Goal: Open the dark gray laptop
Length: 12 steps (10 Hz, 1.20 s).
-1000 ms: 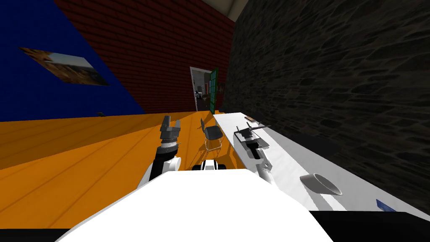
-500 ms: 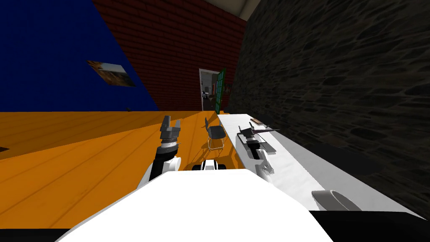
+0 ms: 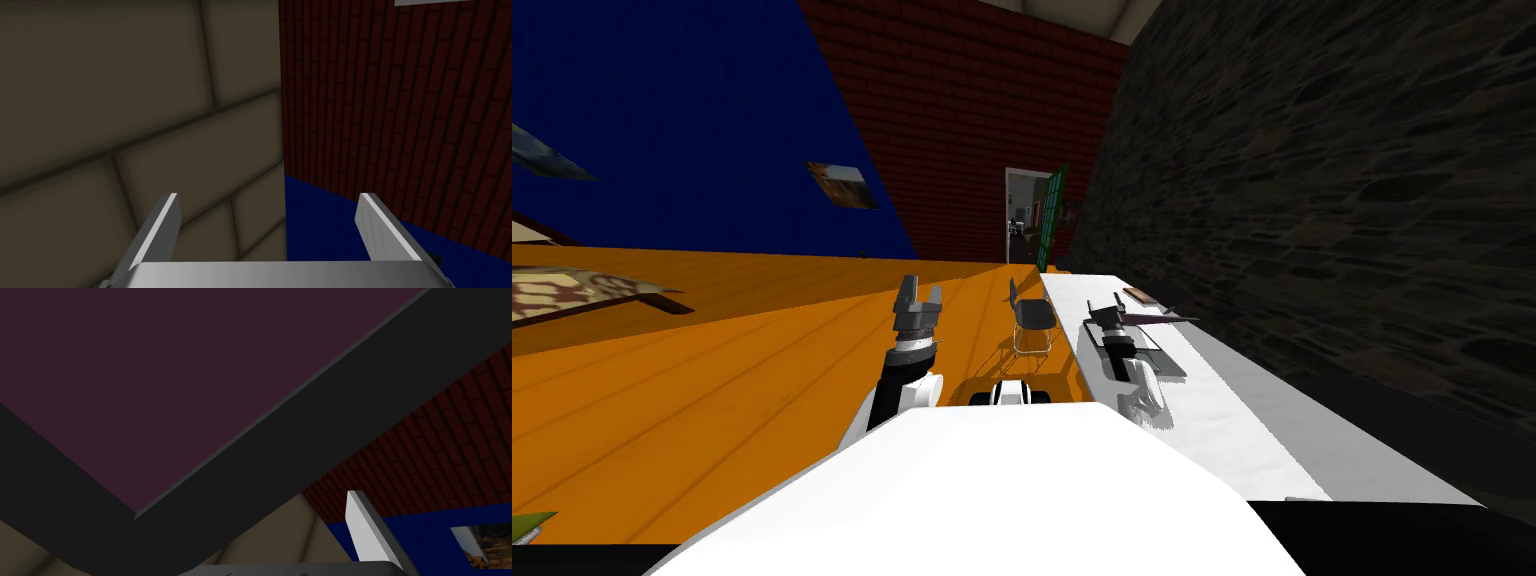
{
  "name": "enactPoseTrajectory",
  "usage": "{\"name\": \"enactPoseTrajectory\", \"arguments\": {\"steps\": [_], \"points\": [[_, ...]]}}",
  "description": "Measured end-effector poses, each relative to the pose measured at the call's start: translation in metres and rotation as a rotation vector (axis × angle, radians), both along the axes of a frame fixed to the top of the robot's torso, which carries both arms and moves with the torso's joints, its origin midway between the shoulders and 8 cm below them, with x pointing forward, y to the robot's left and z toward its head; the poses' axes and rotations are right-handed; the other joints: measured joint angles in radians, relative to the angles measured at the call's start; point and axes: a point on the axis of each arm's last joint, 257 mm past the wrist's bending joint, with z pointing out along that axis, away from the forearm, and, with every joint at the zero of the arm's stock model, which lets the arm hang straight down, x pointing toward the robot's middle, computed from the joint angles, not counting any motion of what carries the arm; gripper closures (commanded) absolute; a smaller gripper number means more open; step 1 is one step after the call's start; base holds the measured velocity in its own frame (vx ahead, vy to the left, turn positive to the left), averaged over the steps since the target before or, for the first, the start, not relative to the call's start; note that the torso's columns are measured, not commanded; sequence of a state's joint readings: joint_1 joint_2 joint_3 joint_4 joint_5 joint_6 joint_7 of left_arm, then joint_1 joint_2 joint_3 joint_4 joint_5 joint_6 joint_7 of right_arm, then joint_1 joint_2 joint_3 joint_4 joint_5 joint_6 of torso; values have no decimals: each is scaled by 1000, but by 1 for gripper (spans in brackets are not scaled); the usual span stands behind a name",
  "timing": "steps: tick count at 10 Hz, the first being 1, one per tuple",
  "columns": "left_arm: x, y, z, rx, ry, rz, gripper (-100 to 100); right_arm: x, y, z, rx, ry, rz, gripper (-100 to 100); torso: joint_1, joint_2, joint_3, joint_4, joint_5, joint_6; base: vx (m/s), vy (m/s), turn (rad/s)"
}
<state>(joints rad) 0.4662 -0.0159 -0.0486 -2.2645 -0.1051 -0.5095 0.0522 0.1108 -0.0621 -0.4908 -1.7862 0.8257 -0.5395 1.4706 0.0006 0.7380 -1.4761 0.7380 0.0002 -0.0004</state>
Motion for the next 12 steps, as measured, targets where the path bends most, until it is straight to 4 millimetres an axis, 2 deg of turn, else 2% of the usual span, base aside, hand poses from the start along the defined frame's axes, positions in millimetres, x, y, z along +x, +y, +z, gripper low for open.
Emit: {"name": "enactPoseTrajectory", "arguments": {"steps": [3,5,6,9,12], "points": [[0,0,0,0,0,0,0,-8,-16,-3,1,15,-74,-100,-1,0,0,0,0,1,-70,-44,282],[0,0,0,0,0,0,0,-15,-27,-4,5,27,-130,-100,-1,0,0,0,0,1,-45,-32,72],[0,0,0,0,0,0,0,-15,-28,-4,6,28,-132,100,0,-2,-1,-1,0,1,48,32,-328],[0,0,0,0,0,0,0,-2,-7,-3,-11,16,-41,100,0,-3,-2,-1,0,0,99,70,-372],[0,0,0,0,0,0,0,7,13,-2,-22,6,49,100,-2,2,1,0,-1,1,63,58,-190]]}}
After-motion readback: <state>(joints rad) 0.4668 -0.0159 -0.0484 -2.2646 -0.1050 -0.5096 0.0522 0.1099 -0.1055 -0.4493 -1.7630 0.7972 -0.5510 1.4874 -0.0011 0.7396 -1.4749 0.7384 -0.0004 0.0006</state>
